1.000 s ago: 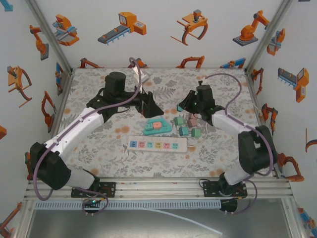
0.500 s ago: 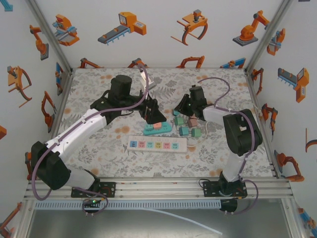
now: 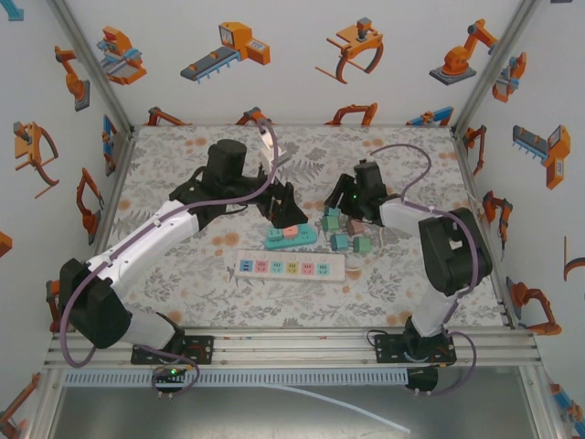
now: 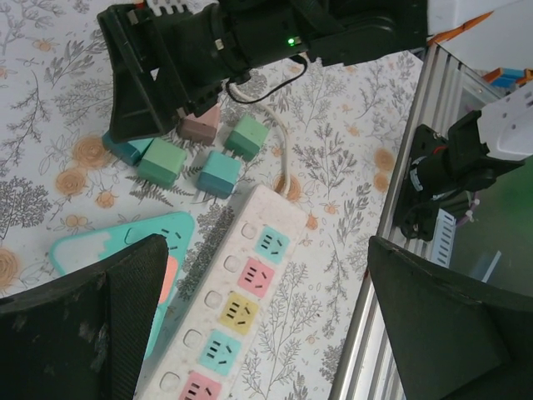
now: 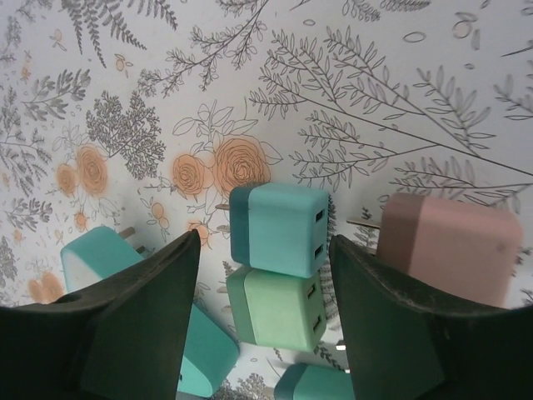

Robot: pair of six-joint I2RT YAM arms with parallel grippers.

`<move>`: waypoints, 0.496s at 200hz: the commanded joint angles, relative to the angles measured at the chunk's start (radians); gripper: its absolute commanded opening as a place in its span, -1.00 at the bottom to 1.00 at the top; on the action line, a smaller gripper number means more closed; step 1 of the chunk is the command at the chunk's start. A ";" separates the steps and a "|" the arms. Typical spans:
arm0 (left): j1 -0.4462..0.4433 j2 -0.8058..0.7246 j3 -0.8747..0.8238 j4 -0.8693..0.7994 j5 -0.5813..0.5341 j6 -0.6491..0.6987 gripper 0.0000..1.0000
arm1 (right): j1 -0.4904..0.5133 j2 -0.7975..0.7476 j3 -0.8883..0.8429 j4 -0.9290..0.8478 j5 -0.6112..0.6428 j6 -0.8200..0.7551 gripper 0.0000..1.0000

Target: Pull the plug off the socket

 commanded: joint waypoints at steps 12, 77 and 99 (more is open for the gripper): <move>-0.004 0.000 -0.005 -0.022 -0.083 0.021 0.94 | -0.009 -0.102 -0.018 -0.052 0.070 -0.062 0.24; -0.002 0.005 0.001 -0.066 -0.449 -0.043 0.94 | -0.003 -0.378 -0.084 -0.005 0.065 -0.314 0.29; 0.012 0.015 0.007 -0.080 -0.523 -0.077 0.94 | 0.026 -0.482 -0.141 0.086 0.005 -0.466 0.28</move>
